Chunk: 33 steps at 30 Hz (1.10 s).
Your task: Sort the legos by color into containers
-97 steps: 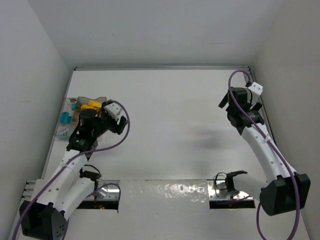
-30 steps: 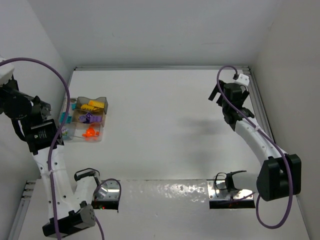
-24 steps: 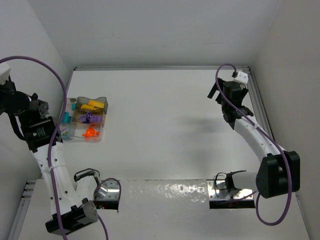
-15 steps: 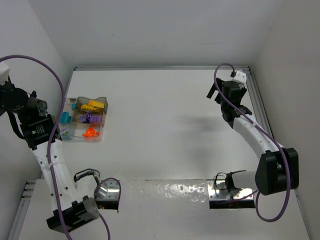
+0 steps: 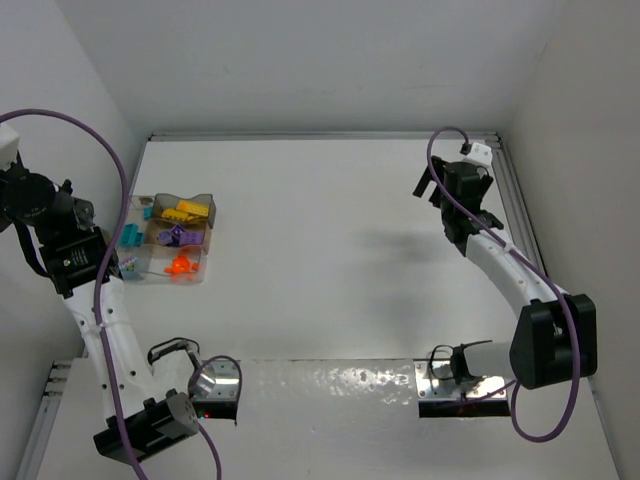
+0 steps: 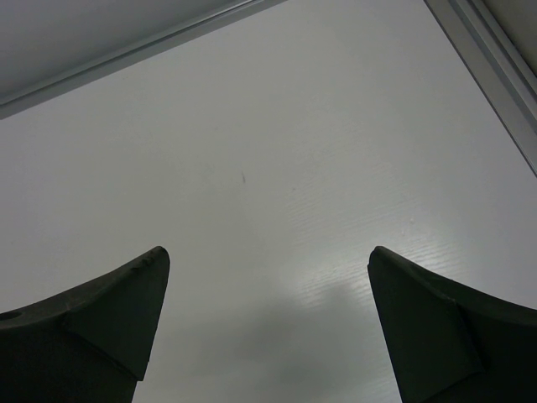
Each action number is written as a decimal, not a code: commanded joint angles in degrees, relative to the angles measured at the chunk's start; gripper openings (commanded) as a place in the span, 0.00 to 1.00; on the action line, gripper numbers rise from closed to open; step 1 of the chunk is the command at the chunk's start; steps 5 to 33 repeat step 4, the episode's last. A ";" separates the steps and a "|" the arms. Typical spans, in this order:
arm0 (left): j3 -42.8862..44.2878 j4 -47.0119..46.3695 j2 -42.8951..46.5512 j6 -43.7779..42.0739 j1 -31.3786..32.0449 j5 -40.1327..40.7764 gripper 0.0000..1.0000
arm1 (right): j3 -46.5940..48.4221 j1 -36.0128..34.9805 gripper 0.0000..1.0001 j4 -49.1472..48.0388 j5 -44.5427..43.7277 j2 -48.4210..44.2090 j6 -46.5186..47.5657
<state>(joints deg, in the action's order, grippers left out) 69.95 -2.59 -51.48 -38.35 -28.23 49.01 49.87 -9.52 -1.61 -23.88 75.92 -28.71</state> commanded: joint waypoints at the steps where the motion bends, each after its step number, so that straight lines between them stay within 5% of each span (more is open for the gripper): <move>1: -0.08 0.04 0.68 0.64 -0.60 -0.32 0.85 | 1.64 -0.06 0.99 -2.96 0.06 -0.25 -0.29; 33: -0.34 0.30 0.86 0.82 -0.60 -0.67 0.85 | 1.55 -0.06 0.99 -2.88 -0.99 -0.51 -0.74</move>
